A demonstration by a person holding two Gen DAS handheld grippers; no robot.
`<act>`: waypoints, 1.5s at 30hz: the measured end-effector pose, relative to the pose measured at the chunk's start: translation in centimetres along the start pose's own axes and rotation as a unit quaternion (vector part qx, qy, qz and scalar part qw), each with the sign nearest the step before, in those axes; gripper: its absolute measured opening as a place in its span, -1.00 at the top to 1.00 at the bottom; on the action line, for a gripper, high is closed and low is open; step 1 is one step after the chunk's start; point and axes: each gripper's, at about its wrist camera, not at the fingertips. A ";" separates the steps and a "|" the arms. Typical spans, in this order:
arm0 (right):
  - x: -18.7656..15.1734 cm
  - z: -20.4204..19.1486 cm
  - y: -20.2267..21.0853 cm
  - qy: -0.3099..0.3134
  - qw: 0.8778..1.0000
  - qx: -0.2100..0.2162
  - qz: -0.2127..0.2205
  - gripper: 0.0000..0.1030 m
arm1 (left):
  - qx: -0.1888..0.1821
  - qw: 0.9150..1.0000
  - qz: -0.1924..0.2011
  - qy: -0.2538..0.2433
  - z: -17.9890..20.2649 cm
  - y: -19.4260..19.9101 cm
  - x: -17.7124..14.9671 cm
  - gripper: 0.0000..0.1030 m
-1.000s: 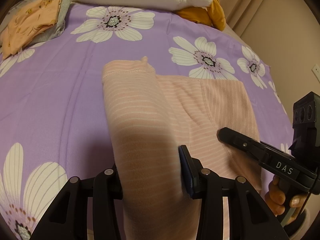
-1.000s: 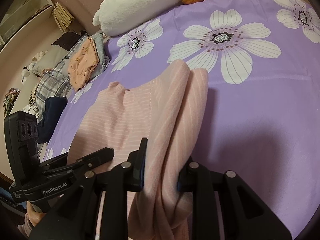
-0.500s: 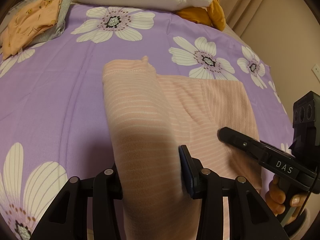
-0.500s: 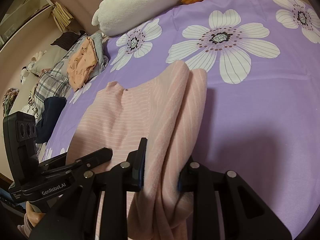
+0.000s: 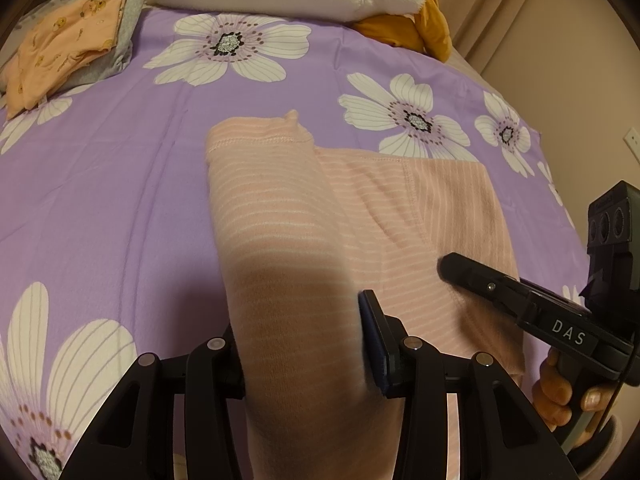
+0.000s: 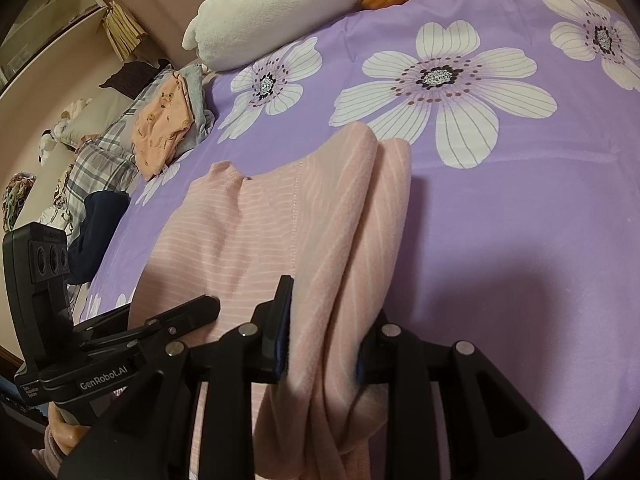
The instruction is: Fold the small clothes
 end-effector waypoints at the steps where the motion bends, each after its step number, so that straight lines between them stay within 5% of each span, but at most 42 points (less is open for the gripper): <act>1: 0.0 0.0 0.1 0.000 1.000 -0.001 0.000 0.48 | 0.000 1.000 0.000 0.000 -0.1 0.0 0.0 0.16; 45: -1.3 0.9 1.0 -0.016 1.000 -0.023 -0.009 0.43 | 0.034 0.999 0.005 0.001 1.1 1.7 -3.3 0.03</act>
Point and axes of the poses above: each gripper's, at about its wrist camera, not at the fingertips, and y roughly against the way its jaws point, z to its right, x to its top, and after that the axes turned 15 degrees about -x, right-handed
